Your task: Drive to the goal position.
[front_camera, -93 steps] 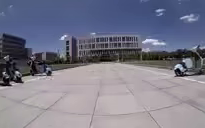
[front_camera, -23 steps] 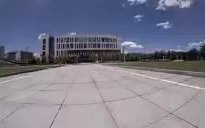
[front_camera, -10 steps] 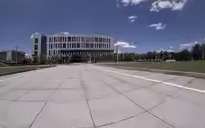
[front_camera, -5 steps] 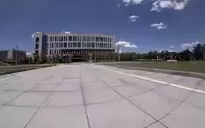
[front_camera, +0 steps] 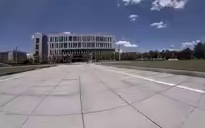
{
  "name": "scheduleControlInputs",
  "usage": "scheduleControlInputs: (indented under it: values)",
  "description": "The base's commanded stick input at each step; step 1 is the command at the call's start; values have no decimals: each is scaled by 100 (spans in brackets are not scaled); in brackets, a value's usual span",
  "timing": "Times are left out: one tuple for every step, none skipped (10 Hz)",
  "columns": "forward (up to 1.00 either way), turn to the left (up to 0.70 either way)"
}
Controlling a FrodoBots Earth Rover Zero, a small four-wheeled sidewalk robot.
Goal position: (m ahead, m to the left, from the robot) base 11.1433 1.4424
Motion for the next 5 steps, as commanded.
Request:
scheduleControlInputs:
  values:
    - [50,0]
    - [50,0]
    - [50,0]
    - [50,0]
    - [50,0]
